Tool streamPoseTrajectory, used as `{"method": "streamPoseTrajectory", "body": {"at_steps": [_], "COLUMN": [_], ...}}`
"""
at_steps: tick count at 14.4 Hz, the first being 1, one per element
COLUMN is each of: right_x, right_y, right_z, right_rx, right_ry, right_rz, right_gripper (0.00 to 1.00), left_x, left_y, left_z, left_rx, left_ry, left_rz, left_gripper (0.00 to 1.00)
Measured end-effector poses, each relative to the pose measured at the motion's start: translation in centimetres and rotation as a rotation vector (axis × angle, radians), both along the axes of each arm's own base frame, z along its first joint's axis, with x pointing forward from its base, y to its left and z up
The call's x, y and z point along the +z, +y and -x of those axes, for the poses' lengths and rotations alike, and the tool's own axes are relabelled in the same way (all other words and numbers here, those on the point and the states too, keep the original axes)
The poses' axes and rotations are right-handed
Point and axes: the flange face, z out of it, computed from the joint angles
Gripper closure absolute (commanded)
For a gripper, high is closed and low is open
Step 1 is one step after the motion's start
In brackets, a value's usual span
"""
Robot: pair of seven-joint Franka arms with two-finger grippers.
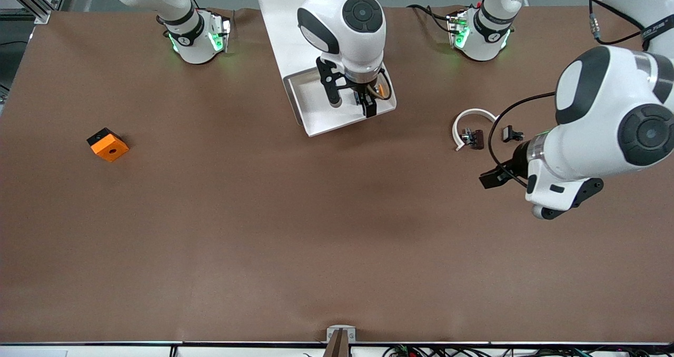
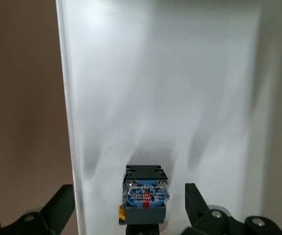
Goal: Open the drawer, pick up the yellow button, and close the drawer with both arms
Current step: 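Hold the button in the right gripper while the left gripper draws back, then lift the button out with the right gripper while the left gripper reaches the drawer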
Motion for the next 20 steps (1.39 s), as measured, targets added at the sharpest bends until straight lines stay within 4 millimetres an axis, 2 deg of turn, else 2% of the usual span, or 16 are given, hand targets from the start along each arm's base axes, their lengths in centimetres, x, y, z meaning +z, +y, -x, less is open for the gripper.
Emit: {"method": "streamPoseTrajectory", "body": {"at_steps": [3,5,6,8,10,14,16,20], "right_x": [-0.3,-0.8,-1.1,-1.3,-1.3,-1.0,-0.2,2.6], "right_y": [0.4,0.6,0.7,0.8,0.8,0.8,0.8,-0.1], "right_z": [0.5,0.8,0.9,0.9,0.9,0.7,0.3,-1.9], "right_rx": [0.016,0.034,0.046,0.052,0.053,0.053,0.049,0.143], "right_ry": [0.004,0.008,0.010,0.011,0.011,0.006,-0.005,-0.013], "right_rz": [0.002,0.006,0.007,0.009,0.008,0.003,-0.009,-0.072], "right_gripper": [0.03,0.32,0.42,0.69,1.00,1.00,1.00,1.00], "left_x": [0.4,0.4,0.3,0.2,0.3,0.7,0.3,-2.9], "left_y": [0.8,1.0,1.0,0.9,0.9,1.3,1.1,-1.7], "left_z": [0.3,0.4,0.4,0.5,0.5,0.6,0.6,1.1], "left_rx": [-0.072,-0.113,-0.132,-0.156,-0.184,-0.266,-0.277,-0.329], "left_ry": [-0.003,-0.006,-0.007,-0.007,-0.010,-0.017,-0.010,-0.008], "left_rz": [0.017,-0.002,-0.015,-0.029,-0.027,-0.012,-0.010,0.008], "left_gripper": [0.00,0.00,0.00,0.00,0.00,0.00,0.00,0.00]}}
